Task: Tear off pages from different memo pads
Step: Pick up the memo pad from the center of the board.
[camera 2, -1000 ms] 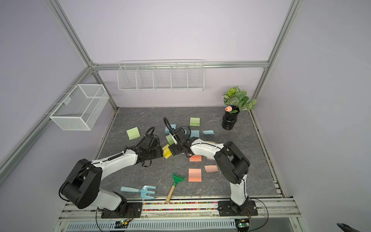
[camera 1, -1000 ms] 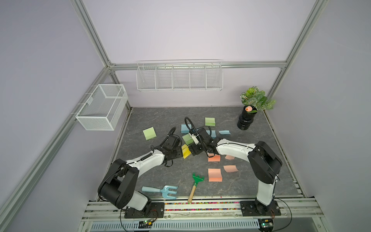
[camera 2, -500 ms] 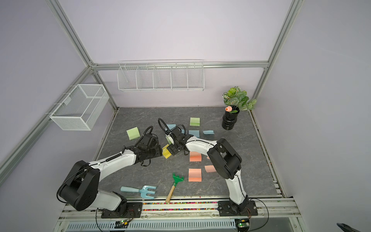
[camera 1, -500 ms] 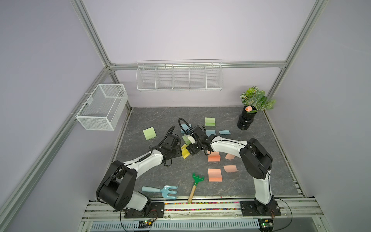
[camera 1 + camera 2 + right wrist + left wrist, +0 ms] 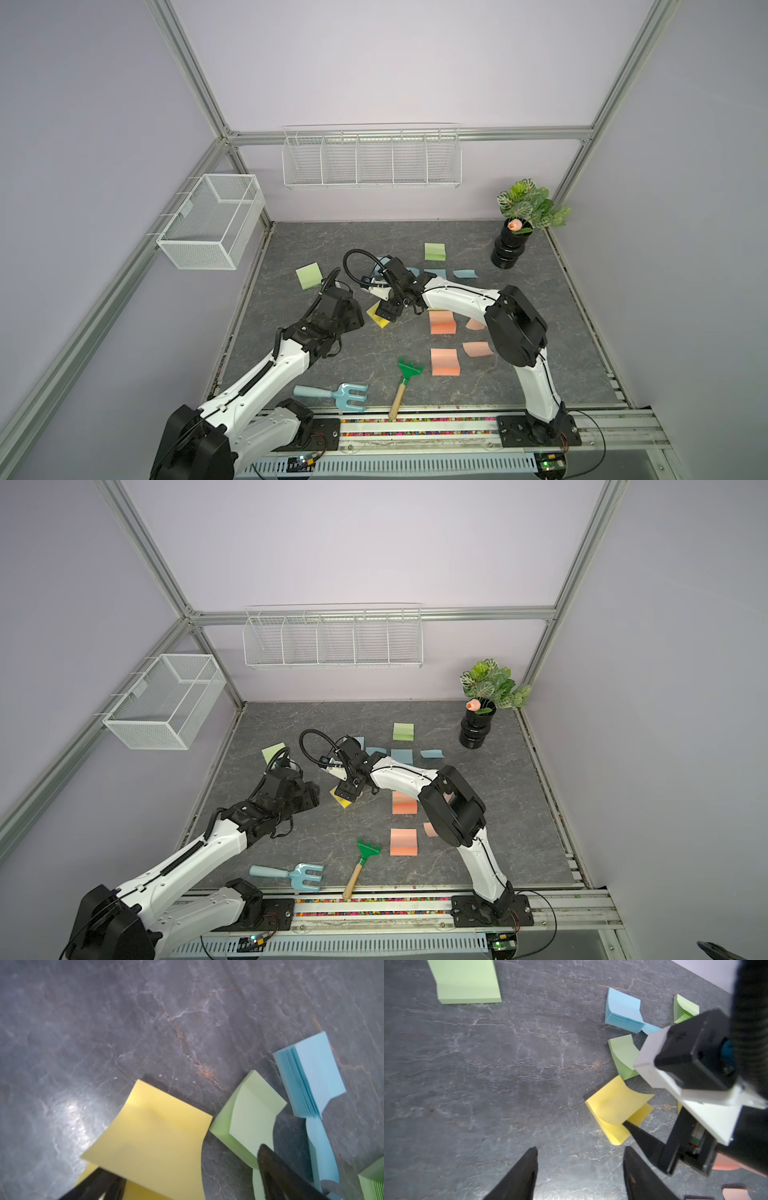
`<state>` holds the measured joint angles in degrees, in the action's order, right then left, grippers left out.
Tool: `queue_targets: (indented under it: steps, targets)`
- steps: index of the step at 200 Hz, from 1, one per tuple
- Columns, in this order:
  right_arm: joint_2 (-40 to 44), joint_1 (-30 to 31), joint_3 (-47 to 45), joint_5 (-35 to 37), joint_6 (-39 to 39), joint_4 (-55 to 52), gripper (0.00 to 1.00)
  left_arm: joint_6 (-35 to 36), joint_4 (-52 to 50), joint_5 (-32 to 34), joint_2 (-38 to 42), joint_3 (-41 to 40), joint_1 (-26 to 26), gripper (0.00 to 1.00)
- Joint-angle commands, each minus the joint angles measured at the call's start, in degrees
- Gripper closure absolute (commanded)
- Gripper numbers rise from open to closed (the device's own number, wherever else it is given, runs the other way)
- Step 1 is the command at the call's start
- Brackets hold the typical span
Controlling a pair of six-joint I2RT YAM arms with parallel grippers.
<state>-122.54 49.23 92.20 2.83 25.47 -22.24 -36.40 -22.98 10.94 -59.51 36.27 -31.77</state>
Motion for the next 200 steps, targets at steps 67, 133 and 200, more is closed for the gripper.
queue_targets:
  steps: [67,133,200]
  targets:
    - [-4.32,0.16,8.35,-11.26,15.62,-12.29,0.93,-3.68,-0.72,2.52,8.22,-8.39,0.48,0.32]
    - [7.96,-0.20,1.62,-23.64,17.24,-15.73,0.94,-0.03,4.34,-6.95,9.38,-9.08,0.48,0.30]
    - [18.12,-0.45,0.39,-36.74,17.18,-25.36,0.94,2.87,16.74,-22.72,19.60,-15.56,0.48,0.28]
